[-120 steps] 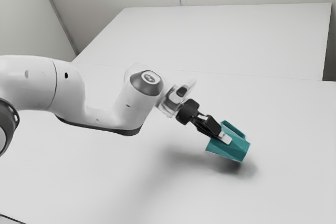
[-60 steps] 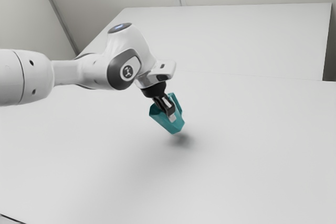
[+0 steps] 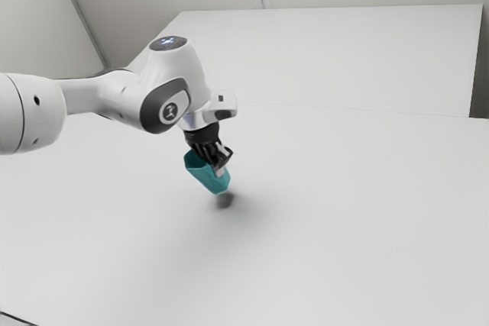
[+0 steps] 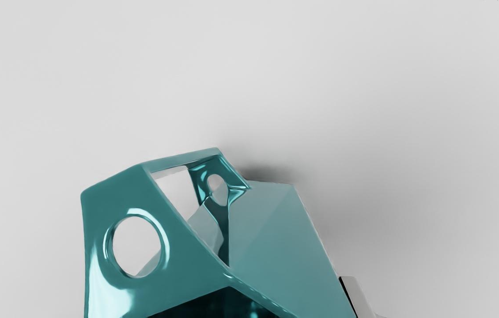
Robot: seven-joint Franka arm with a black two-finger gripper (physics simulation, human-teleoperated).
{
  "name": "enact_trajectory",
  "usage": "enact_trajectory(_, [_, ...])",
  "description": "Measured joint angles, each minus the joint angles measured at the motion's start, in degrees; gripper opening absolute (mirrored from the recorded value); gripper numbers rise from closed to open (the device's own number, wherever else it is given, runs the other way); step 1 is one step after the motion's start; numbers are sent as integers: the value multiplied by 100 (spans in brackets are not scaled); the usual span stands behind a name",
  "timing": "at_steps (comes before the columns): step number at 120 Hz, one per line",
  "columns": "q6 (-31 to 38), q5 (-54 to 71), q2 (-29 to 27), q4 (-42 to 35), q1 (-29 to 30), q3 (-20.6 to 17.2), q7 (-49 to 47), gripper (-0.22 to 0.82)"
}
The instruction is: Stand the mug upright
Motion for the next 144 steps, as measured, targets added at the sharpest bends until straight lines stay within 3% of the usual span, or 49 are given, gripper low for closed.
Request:
enact_trajectory(28, [-15, 323, 81, -11, 265, -8, -497, -18])
enact_trajectory(56, [52, 463, -94, -430, 219, -44, -875, -18])
enact_trajectory(112, [292, 607, 212, -480, 233, -43, -1339, -18])
enact_trajectory(144, [304, 560, 31, -544, 237, -47, -1446, 33])
